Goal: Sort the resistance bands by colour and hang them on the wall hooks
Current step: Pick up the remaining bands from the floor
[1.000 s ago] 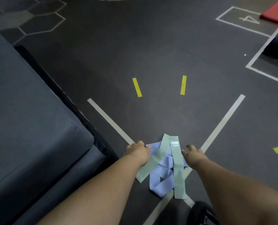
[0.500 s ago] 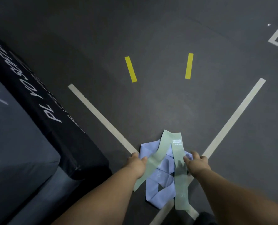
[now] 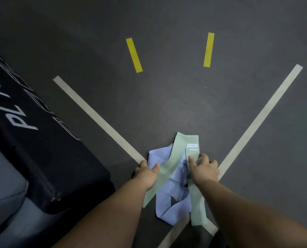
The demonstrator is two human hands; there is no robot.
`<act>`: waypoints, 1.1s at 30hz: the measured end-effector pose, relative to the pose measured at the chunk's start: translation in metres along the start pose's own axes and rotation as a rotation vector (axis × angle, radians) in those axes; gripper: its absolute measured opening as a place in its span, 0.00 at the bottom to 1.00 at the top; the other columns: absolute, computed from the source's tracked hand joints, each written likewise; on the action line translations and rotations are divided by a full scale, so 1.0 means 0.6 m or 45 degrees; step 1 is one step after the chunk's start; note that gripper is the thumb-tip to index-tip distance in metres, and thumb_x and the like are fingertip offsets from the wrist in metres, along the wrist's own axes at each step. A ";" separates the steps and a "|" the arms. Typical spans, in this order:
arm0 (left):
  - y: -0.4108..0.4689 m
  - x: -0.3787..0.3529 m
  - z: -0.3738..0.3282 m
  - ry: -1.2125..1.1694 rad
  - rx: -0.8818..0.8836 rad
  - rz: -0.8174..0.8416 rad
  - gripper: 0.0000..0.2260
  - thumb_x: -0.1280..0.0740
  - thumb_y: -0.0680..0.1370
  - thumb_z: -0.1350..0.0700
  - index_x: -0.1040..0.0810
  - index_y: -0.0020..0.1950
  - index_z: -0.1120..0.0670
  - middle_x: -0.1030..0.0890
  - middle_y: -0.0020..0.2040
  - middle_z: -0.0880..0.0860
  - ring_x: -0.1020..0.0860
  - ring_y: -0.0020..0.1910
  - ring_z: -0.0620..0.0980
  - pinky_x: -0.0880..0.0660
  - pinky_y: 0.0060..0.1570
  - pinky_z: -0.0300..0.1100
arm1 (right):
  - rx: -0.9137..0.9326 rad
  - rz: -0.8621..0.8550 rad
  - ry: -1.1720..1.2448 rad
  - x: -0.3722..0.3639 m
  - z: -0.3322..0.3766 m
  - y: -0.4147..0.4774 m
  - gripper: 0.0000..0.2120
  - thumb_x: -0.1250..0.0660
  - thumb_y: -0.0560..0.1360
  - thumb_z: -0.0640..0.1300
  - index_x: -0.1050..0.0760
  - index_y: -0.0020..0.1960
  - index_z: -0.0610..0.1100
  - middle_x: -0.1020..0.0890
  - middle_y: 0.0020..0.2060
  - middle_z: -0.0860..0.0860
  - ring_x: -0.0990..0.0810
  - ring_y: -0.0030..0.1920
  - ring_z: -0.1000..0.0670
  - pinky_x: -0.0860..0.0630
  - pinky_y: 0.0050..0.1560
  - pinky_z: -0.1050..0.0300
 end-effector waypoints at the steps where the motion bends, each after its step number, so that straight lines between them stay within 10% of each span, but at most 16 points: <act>1: 0.001 -0.003 0.000 -0.031 0.005 0.001 0.30 0.43 0.79 0.41 0.45 0.77 0.53 0.40 0.74 0.59 0.36 0.70 0.61 0.35 0.67 0.52 | 0.000 -0.002 0.016 -0.005 0.003 -0.006 0.27 0.41 0.76 0.62 0.34 0.69 0.47 0.33 0.62 0.39 0.33 0.64 0.34 0.36 0.66 0.46; 8: -0.009 -0.030 0.004 -0.220 -0.004 0.057 0.22 0.46 0.79 0.41 0.37 0.73 0.44 0.37 0.72 0.55 0.34 0.68 0.59 0.33 0.66 0.57 | -0.195 0.023 -0.006 -0.027 -0.001 -0.036 0.24 0.48 0.77 0.65 0.34 0.65 0.52 0.34 0.63 0.41 0.34 0.64 0.36 0.36 0.64 0.45; 13: -0.023 -0.051 -0.002 -0.555 0.046 0.138 0.15 0.45 0.73 0.36 0.28 0.53 0.41 0.27 0.61 0.51 0.26 0.59 0.55 0.27 0.61 0.57 | -0.157 0.223 0.032 -0.073 0.020 -0.063 0.23 0.51 0.79 0.61 0.36 0.68 0.51 0.29 0.65 0.40 0.32 0.65 0.36 0.39 0.65 0.47; 19: -0.046 -0.037 -0.020 -0.793 0.062 0.150 0.12 0.47 0.81 0.41 0.35 0.61 0.43 0.25 0.61 0.54 0.24 0.57 0.57 0.25 0.58 0.58 | -0.103 0.342 0.484 -0.087 0.070 -0.113 0.18 0.46 0.80 0.57 0.32 0.63 0.48 0.28 0.61 0.42 0.27 0.56 0.41 0.32 0.55 0.53; 24: -0.066 0.015 -0.039 -0.690 -0.016 0.053 0.18 0.48 0.79 0.39 0.36 0.66 0.44 0.24 0.60 0.56 0.23 0.55 0.58 0.25 0.57 0.58 | 0.038 0.350 0.598 -0.052 0.121 -0.140 0.09 0.47 0.81 0.57 0.36 0.53 0.51 0.25 0.39 0.52 0.28 0.39 0.51 0.35 0.46 0.57; 33: -0.212 0.111 -0.080 -0.871 -0.188 0.041 0.15 0.50 0.82 0.42 0.38 0.68 0.41 0.24 0.59 0.52 0.22 0.52 0.54 0.22 0.45 0.50 | 0.321 0.203 0.674 0.050 0.204 -0.249 0.08 0.47 0.81 0.57 0.36 0.53 0.53 0.25 0.43 0.50 0.27 0.45 0.47 0.34 0.47 0.55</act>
Point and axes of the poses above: each hand's wrist, its own y-axis towards the middle knuckle, its own x-axis out of the back of the hand, z = x × y, the point moved 6 cm from there along y, towards the middle knuckle
